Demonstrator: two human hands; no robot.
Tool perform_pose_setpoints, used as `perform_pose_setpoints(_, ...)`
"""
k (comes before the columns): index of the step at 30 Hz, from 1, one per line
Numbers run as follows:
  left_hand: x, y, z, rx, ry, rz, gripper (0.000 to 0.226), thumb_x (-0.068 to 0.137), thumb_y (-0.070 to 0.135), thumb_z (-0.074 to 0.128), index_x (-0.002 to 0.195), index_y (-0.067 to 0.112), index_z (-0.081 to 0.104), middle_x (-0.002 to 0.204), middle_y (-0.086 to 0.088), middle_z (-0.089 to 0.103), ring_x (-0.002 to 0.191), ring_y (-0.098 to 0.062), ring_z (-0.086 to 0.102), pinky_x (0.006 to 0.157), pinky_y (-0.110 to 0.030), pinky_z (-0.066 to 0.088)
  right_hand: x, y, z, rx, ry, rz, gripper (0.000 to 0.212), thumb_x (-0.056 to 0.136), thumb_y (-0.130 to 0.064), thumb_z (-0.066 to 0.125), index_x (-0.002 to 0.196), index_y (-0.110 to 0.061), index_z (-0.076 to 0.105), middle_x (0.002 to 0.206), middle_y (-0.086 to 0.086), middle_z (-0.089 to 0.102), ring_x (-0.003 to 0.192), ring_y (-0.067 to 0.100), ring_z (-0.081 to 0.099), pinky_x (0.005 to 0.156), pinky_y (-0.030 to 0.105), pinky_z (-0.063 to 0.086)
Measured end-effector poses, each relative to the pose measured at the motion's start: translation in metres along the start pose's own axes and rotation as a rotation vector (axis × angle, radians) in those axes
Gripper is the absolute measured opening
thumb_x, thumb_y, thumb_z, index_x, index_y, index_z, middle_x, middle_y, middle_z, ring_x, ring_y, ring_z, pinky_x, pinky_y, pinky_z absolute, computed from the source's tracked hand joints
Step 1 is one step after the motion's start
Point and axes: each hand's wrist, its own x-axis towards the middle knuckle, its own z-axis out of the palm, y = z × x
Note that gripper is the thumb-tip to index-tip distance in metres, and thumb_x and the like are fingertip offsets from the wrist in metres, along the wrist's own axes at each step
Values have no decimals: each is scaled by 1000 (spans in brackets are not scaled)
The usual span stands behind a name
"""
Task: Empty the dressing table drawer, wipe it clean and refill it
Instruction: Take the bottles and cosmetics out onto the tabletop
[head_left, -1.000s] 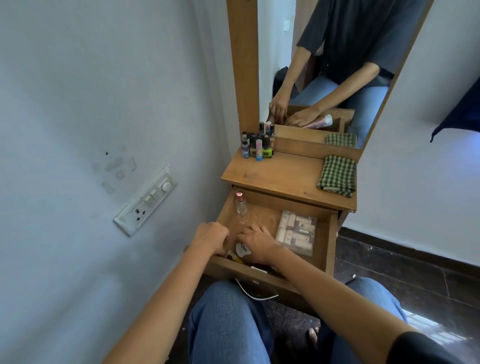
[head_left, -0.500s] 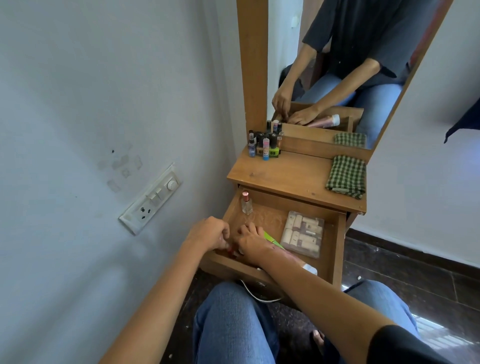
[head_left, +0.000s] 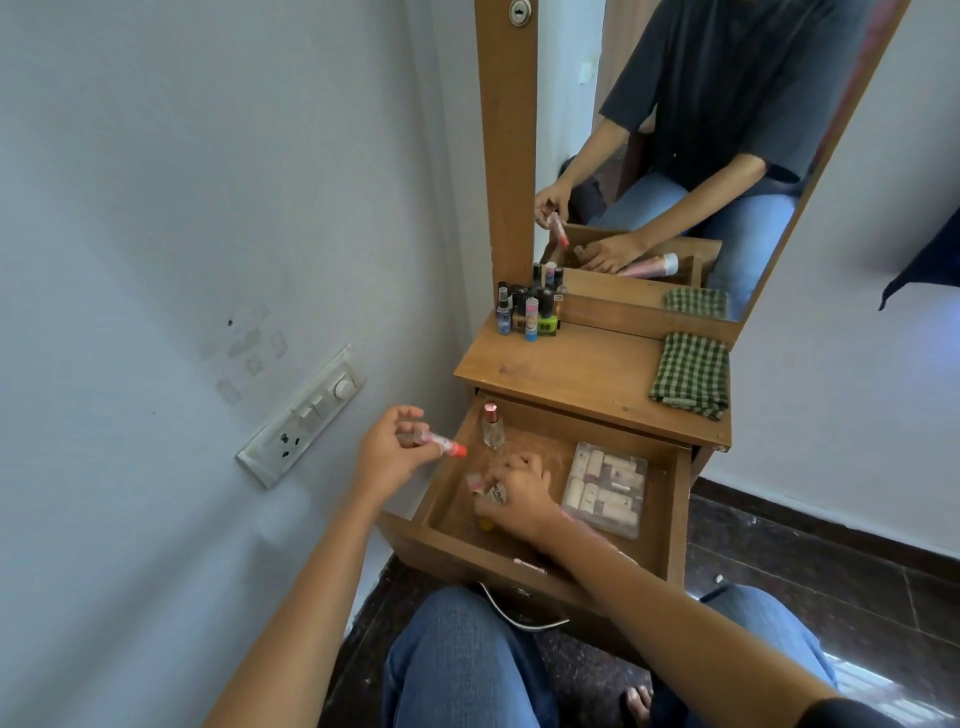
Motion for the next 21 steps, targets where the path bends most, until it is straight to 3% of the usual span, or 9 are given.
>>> perform_pose_setpoints(2, 2, 0, 5, -104, 71, -26, 50, 69, 16, 82, 110, 17, 54, 99, -1, 67, 91, -14, 65, 76, -27, 54, -2, 2, -8, 172, 60, -19, 12, 88, -34, 59, 93, -24, 56, 115, -2, 56, 121, 18, 36, 91, 31, 32)
perform_pose_setpoints(4, 4, 2, 13, -199, 103, -39, 50, 71, 16, 82, 111, 18, 53, 101, -1, 68, 92, -13, 65, 74, -24, 52, -4, 0, -23, 390, 109, -25, 10, 91, -28, 57, 97, -19, 56, 102, -3, 62, 101, 13, 55, 80, 23, 45)
perform_pose_setpoints(7, 10, 14, 26, -315, 129, -15, 46, 73, 12, 80, 110, 15, 53, 99, -1, 69, 90, -11, 66, 79, -26, 52, 4, -4, -51, 544, 239, -13, 5, 94, -25, 54, 94, -21, 50, 86, -2, 65, 75, 12, 61, 67, 22, 49)
perform_pose_setpoints(11, 28, 37, 46, -396, 135, 78, 31, 80, 8, 73, 103, 17, 54, 97, 0, 68, 83, -6, 65, 78, -26, 52, 33, -3, -90, 562, 422, -57, 8, 96, -24, 52, 100, -19, 49, 93, 2, 64, 83, 17, 62, 73, 32, 51)
perform_pose_setpoints(15, 50, 60, 72, -360, 102, 166, 26, 84, 2, 67, 107, 8, 56, 90, 4, 66, 69, 5, 65, 63, -14, 52, 59, 8, -121, 500, 586, -61, 9, 94, -17, 54, 102, -17, 50, 88, -5, 63, 77, 6, 59, 65, 15, 46)
perform_pose_setpoints(17, 64, 66, 85, -329, 106, 178, 24, 84, 2, 67, 105, 12, 59, 87, 7, 66, 67, 2, 66, 61, -16, 52, 69, 16, -126, 451, 613, -25, 10, 94, -16, 54, 102, -14, 49, 87, -3, 63, 76, 10, 59, 61, 16, 43)
perform_pose_setpoints(21, 91, 64, 109, -269, 123, 174, 23, 85, 3, 65, 99, 21, 60, 95, -2, 70, 79, -12, 69, 63, -20, 55, 87, 32, -123, 366, 589, 23, 13, 92, -12, 55, 103, -11, 49, 90, -1, 61, 81, 15, 58, 71, 26, 46)
